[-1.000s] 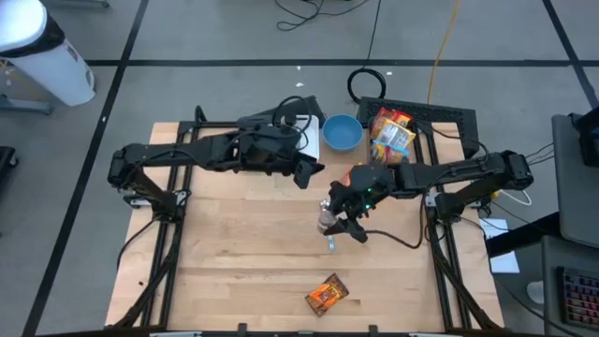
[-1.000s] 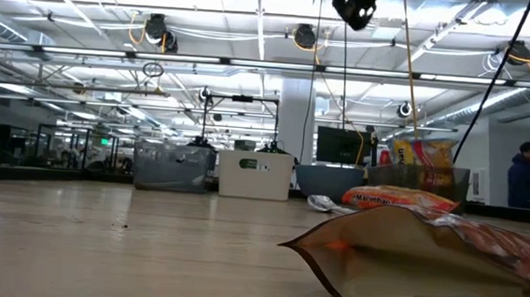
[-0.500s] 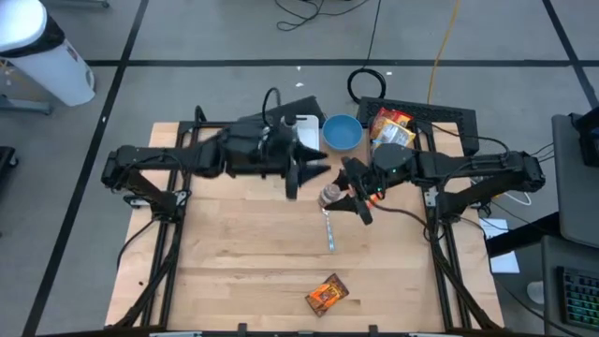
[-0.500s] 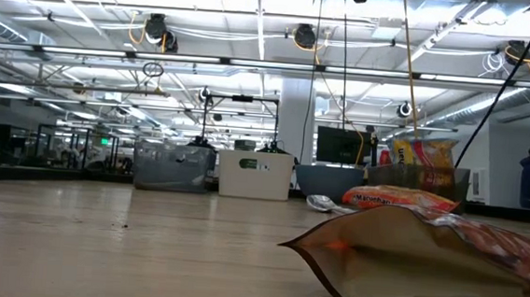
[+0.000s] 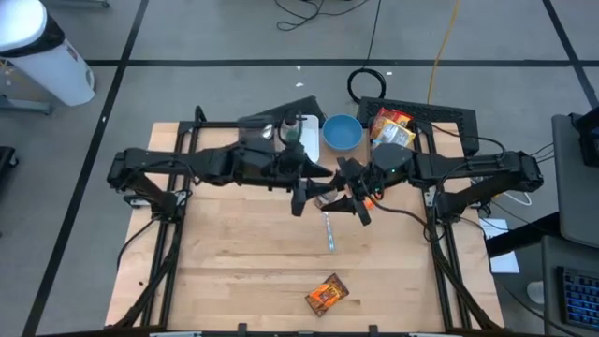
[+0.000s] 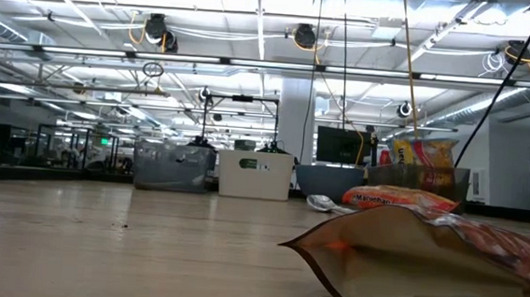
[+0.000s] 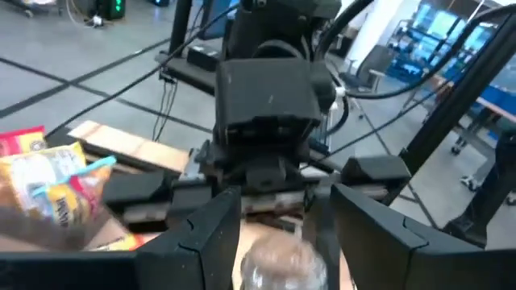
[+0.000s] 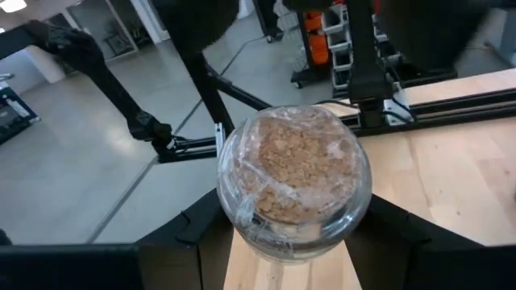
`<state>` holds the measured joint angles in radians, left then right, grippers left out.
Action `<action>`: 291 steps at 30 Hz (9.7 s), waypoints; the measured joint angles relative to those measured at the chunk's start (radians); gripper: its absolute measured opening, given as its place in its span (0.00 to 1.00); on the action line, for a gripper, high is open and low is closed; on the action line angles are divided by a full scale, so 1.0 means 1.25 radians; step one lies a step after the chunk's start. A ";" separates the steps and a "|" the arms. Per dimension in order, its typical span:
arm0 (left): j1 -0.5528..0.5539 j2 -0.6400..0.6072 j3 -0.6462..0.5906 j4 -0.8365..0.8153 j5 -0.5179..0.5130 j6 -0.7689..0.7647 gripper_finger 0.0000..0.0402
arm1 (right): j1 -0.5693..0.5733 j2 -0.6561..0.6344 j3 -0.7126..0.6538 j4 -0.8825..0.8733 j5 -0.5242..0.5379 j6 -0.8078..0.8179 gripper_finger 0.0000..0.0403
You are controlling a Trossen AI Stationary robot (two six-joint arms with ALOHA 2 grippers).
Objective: Pick & Place Food Item
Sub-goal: Put the brown seasoning bottle into the white bin
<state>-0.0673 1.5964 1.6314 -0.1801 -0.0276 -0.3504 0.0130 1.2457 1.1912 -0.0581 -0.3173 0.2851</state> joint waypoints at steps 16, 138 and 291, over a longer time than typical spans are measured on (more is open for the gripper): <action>0.001 0.043 0.001 -0.041 0.050 -0.011 0.50 | -0.017 0.001 0.000 -0.023 -0.003 0.014 0.46; 0.036 0.044 0.000 -0.102 0.084 0.007 0.47 | -0.032 0.022 0.001 -0.016 -0.041 0.037 0.53; 0.255 0.234 -0.463 0.597 -0.307 0.146 0.46 | -0.225 -0.301 -0.562 0.377 0.210 0.320 0.73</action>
<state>0.2514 1.8889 1.0531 0.5657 -0.4110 -0.1674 -0.2684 0.8692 0.4881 0.4133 -0.0547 0.6847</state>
